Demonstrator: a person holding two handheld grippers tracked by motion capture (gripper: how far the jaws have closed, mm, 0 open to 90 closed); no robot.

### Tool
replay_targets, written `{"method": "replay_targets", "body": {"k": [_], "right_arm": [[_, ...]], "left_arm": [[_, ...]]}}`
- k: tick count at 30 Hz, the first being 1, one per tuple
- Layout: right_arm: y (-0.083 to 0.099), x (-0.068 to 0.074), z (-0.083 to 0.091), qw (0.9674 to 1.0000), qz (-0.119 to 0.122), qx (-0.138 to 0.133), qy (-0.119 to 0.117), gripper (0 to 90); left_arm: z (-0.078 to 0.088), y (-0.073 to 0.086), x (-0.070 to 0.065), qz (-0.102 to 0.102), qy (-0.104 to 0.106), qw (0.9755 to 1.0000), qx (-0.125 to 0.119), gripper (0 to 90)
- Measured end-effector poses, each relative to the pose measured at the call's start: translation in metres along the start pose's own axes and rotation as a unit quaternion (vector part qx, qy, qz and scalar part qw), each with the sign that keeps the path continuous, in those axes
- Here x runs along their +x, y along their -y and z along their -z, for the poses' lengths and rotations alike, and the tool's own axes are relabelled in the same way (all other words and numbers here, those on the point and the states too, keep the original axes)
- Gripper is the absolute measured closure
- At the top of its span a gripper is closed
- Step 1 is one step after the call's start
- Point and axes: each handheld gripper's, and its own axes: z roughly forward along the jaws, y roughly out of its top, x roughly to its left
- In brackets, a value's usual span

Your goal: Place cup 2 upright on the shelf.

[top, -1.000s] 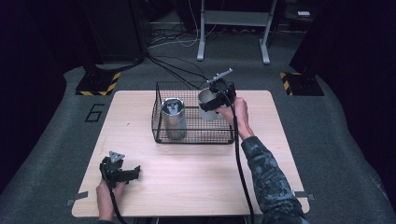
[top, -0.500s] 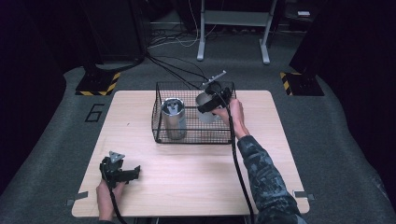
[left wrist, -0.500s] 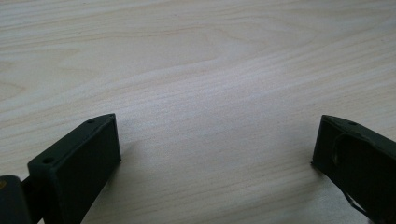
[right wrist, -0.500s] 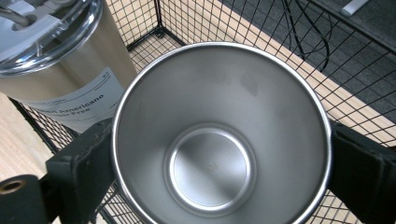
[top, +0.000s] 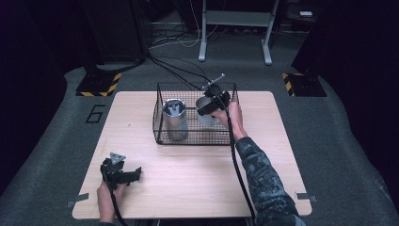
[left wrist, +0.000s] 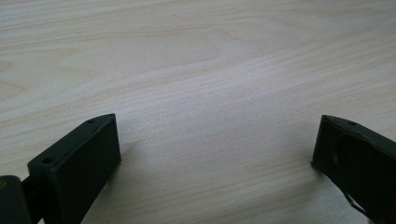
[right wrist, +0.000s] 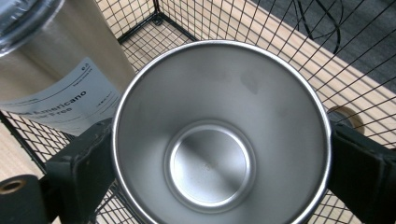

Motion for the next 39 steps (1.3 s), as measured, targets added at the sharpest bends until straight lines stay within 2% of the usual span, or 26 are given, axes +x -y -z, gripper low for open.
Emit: {"method": "replay_targets", "body": {"k": [12,13,15,21,31,33,35,39], "right_arm": [[0.005,0.003,-0.023,0.9994,-0.026,0.024,-0.003,5.5],[0.006,0.001,-0.024,0.9995,-0.017,0.026,-0.004,5.5],[0.006,0.003,-0.026,0.9991,-0.029,0.031,-0.004,5.5],[0.007,0.004,-0.032,0.9992,-0.017,0.036,-0.006,5.5],[0.008,0.006,-0.039,0.9982,-0.017,0.056,-0.015,5.4],[0.008,0.007,-0.039,0.9976,-0.024,0.062,-0.019,5.3],[0.009,0.005,-0.039,0.9974,-0.013,0.068,-0.022,5.3],[0.01,0.004,-0.04,0.9971,-0.025,0.069,-0.02,5.2]], "left_arm": [[0.0,0.0,0.0,-0.001,0.001,1.0,0.001,0.5],[0.0,0.0,0.0,-0.001,0.0,1.0,0.0,0.4],[0.0,0.0,0.0,-0.001,0.0,1.0,0.001,0.5],[0.0,0.0,0.0,-0.001,0.001,1.0,0.002,0.4],[0.0,0.0,0.0,-0.002,0.0,1.0,0.002,0.4],[0.0,0.0,0.0,-0.002,0.0,1.0,0.002,0.5],[0.0,0.0,0.0,0.0,0.0,1.0,0.0,0.4],[0.0,0.0,0.0,-0.002,0.0,1.0,0.001,0.4]]}}
